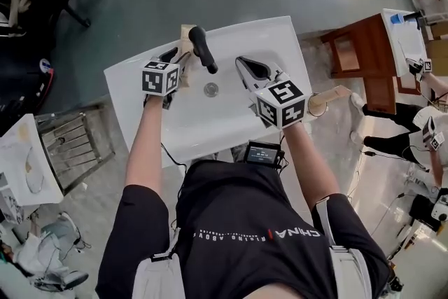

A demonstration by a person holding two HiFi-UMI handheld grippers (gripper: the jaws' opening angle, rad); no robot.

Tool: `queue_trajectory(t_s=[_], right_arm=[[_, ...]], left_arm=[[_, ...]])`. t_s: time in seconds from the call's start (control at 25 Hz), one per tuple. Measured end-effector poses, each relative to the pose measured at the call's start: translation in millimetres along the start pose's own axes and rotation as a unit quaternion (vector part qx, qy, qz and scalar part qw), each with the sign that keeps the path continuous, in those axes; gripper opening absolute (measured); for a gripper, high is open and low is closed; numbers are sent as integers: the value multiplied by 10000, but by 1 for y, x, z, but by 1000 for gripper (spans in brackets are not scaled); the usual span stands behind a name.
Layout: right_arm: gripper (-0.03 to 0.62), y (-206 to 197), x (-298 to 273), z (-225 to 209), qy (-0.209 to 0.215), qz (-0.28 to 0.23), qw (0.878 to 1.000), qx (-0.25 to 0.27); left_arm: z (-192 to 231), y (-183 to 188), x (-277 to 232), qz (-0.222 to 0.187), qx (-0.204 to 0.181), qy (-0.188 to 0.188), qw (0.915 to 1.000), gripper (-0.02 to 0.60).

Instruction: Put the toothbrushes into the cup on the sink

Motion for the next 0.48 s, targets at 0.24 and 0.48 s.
queue_trajectory(t_s=[0.24,0.48], right_arm=[[9,-5,-2,-7,-36,97,9999,-66],[9,-6,2,-11,-90,69,9999,-73]], left_arm=[[5,-9,-16,254,236,76,9994,167],[2,-6,-12,174,139,156,9996,55]])
Point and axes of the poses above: the fingertips, and each gripper's own axes: x backward along the fingers, z to its left, y out of its top, the point moved 7 cm from there along x, backward along the fingers
